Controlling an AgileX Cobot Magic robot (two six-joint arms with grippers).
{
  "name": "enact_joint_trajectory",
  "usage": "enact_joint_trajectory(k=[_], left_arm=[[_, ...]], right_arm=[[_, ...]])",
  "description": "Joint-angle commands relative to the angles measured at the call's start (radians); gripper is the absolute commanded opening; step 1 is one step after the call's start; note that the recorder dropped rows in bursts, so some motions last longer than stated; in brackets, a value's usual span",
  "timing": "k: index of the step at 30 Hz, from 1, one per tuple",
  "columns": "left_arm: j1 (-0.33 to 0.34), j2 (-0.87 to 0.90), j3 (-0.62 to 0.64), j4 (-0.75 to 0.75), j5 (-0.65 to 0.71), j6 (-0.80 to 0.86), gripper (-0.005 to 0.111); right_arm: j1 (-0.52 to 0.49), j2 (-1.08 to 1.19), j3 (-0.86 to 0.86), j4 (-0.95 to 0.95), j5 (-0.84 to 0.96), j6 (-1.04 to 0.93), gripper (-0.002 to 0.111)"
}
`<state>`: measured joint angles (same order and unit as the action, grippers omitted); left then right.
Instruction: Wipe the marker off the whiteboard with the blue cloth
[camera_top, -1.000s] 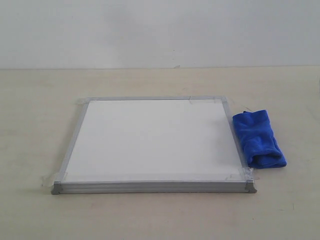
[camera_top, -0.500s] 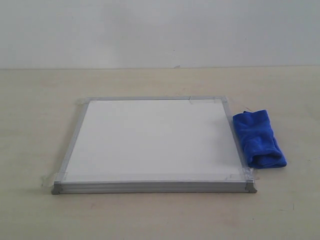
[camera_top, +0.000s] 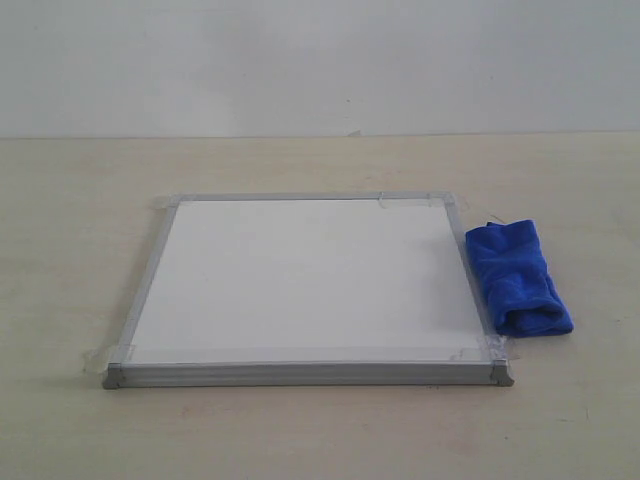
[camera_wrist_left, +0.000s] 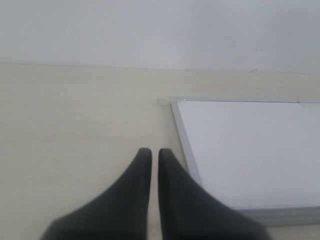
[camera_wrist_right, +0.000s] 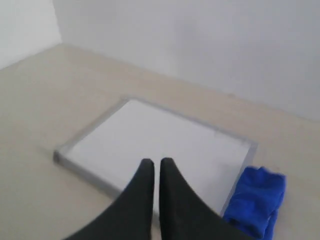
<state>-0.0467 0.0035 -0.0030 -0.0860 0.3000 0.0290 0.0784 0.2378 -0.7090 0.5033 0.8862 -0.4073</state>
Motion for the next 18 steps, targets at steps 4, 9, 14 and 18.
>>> enact_joint_trajectory(k=[4, 9, 14, 18], left_arm=[[0.003, -0.003, 0.003, 0.001, -0.007, 0.002, 0.005], [0.003, -0.003, 0.003, 0.001, -0.007, 0.002, 0.005], [0.003, -0.003, 0.003, 0.001, -0.007, 0.002, 0.005], [0.003, -0.003, 0.003, 0.001, -0.007, 0.002, 0.005]], right_arm=[[-0.113, -0.191, 0.213, -0.012, -0.522, -0.018, 0.0], [-0.151, -0.237, 0.441, -0.014, -0.684, -0.02, 0.0], [-0.149, -0.238, 0.628, -0.014, -0.689, -0.021, 0.0], [-0.149, -0.238, 0.708, -0.014, -0.723, -0.021, 0.0]])
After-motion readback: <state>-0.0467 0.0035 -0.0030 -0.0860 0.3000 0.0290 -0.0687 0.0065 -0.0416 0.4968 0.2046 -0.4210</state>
